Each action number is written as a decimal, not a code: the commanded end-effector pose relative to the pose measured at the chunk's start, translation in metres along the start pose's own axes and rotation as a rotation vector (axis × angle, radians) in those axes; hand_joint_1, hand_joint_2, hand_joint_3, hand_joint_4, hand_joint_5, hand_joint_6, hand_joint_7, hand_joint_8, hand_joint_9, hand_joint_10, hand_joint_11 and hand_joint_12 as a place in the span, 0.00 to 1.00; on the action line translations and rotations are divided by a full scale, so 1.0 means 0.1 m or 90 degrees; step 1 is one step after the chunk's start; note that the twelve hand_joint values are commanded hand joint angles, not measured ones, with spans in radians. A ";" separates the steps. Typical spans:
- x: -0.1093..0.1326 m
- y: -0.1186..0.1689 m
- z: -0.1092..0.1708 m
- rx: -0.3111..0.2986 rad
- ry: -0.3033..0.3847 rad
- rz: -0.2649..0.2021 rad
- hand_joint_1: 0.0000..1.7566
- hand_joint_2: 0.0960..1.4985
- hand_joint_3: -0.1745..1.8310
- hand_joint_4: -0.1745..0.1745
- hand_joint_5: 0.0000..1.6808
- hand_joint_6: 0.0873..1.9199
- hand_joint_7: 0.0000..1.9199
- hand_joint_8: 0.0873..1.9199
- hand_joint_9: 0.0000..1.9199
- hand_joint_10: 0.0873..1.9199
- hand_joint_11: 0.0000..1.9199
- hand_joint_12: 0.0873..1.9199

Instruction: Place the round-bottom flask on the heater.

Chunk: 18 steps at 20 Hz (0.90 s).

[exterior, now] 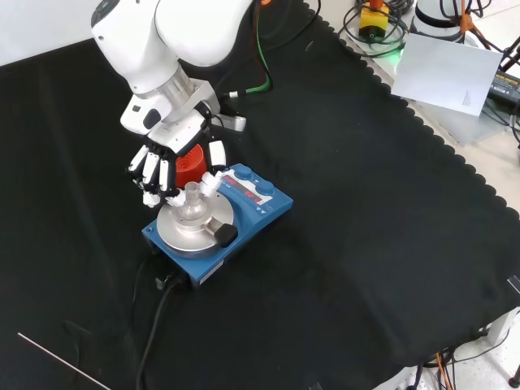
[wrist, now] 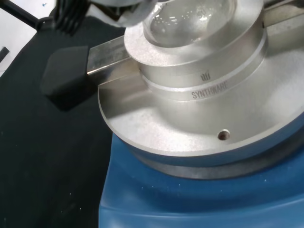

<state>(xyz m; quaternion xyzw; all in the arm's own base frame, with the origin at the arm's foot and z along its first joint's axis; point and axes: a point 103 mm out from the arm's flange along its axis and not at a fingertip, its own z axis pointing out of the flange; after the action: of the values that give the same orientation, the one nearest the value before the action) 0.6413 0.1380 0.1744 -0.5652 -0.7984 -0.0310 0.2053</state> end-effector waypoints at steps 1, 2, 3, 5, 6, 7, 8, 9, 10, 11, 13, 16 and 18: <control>0.01 -0.04 -0.03 -0.001 0.007 -0.010 0.52 0.38 0.44 0.54 0.35 0.34 0.19 0.26 0.28 0.27 0.07 0.69; 0.02 -0.05 -0.04 -0.002 0.011 -0.014 0.51 0.37 0.44 0.52 0.31 0.31 0.19 0.26 0.27 0.27 0.06 0.69; 0.01 -0.06 -0.06 -0.004 0.014 -0.017 0.49 0.36 0.43 0.51 0.28 0.28 0.18 0.27 0.27 0.27 0.06 0.69; 0.01 -0.08 -0.09 -0.011 0.020 -0.022 0.45 0.35 0.40 0.50 0.25 0.22 0.17 0.27 0.27 0.28 0.05 0.70; 0.00 -0.10 -0.11 -0.014 0.021 -0.023 0.43 0.35 0.38 0.50 0.24 0.19 0.17 0.27 0.26 0.28 0.05 0.70; 0.01 -0.11 -0.12 -0.017 0.022 -0.022 0.40 0.35 0.36 0.50 0.24 0.16 0.16 0.28 0.26 0.29 0.04 0.70; -0.01 -0.13 -0.14 -0.018 0.023 -0.022 0.39 0.36 0.34 0.50 0.24 0.13 0.16 0.28 0.26 0.29 0.04 0.70; 0.00 -0.15 -0.15 -0.017 0.021 -0.021 0.37 0.36 0.33 0.51 0.23 0.11 0.15 0.28 0.25 0.29 0.03 0.70; -0.01 -0.18 -0.16 -0.017 0.020 -0.020 0.37 0.36 0.32 0.51 0.23 0.09 0.15 0.28 0.25 0.29 0.03 0.71; -0.01 -0.21 -0.18 -0.018 0.020 -0.017 0.36 0.36 0.31 0.51 0.23 0.07 0.14 0.28 0.25 0.29 0.02 0.71; -0.03 -0.29 -0.23 -0.021 0.018 -0.013 0.36 0.36 0.30 0.52 0.22 0.06 0.14 0.28 0.24 0.29 0.01 0.71; -0.04 -0.43 -0.32 -0.024 0.011 -0.006 0.36 0.37 0.30 0.52 0.22 0.05 0.14 0.28 0.24 0.29 0.01 0.71; -0.03 -0.54 -0.39 -0.030 0.008 0.002 0.36 0.37 0.30 0.53 0.22 0.05 0.14 0.28 0.24 0.29 0.01 0.72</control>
<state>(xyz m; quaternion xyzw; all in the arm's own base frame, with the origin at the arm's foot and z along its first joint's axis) 0.6198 0.1207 0.2009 -0.5589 -0.8014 -0.0498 0.2072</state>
